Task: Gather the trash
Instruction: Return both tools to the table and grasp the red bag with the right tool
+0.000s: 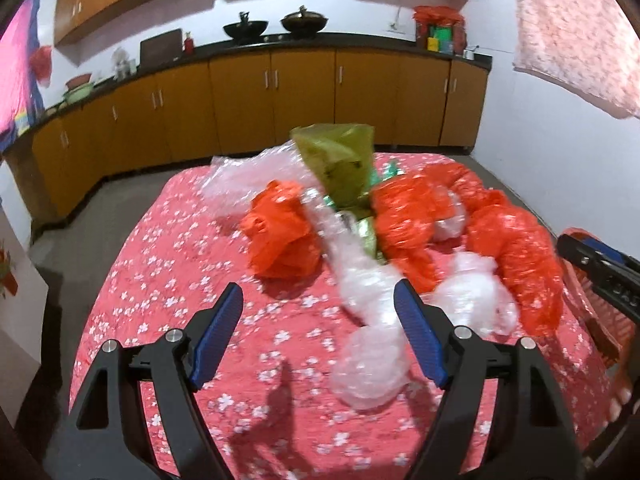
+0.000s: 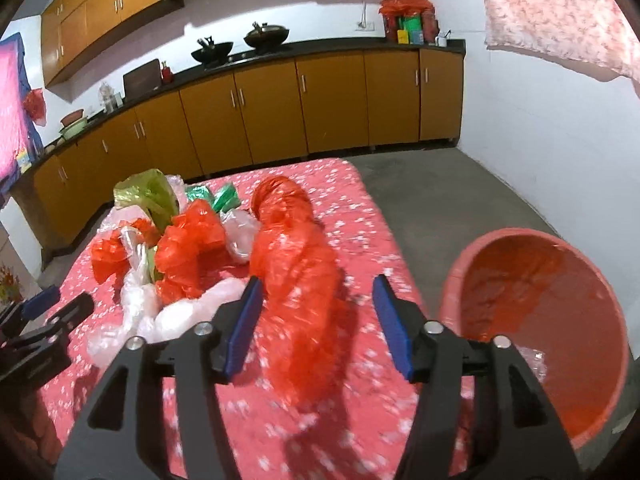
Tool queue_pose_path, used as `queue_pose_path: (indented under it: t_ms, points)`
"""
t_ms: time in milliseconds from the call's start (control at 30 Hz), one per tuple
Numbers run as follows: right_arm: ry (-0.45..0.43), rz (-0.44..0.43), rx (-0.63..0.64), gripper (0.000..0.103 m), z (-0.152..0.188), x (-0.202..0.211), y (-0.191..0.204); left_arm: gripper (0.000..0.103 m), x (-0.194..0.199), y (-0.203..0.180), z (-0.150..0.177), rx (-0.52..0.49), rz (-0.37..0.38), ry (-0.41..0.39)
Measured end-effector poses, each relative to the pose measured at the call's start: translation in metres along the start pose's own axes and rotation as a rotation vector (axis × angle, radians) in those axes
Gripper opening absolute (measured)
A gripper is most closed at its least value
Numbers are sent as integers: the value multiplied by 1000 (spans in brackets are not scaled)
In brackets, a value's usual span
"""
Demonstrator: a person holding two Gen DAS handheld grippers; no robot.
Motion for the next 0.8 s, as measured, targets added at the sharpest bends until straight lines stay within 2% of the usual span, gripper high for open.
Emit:
queue_pose_path:
  t_ms: [200, 400, 433, 533, 633, 800]
  points:
    - [57, 11, -15, 61, 0, -36, 0, 77, -2, 17, 1, 7, -11, -7]
    - [109, 24, -10, 60, 2, -59, -1, 77, -6, 18, -1, 4, -3, -9]
    - [116, 21, -7, 52, 3, -61, -1, 77, -7, 17, 0, 2, -1, -7]
    - [139, 19, 2, 38, 6, -66, -1, 77, -8, 13, 1, -5, 6, -1]
    - [140, 12, 2, 30, 9, -65, -2, 77, -9, 8, 3, -10, 15, 5]
    - [133, 4, 0, 26, 11, -56, -2, 77, -9, 2, 6, -22, 27, 20]
Point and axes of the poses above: each gripper's, at about its wrist camera, not at the fingertips, and x roughly against the way its jaws point, y to its left, z to its underside, the point moved 2 cm from there along -x, roughly the way its jaws point, and after that the axes turned 14 degrees about -z, right-handed, at the moved point
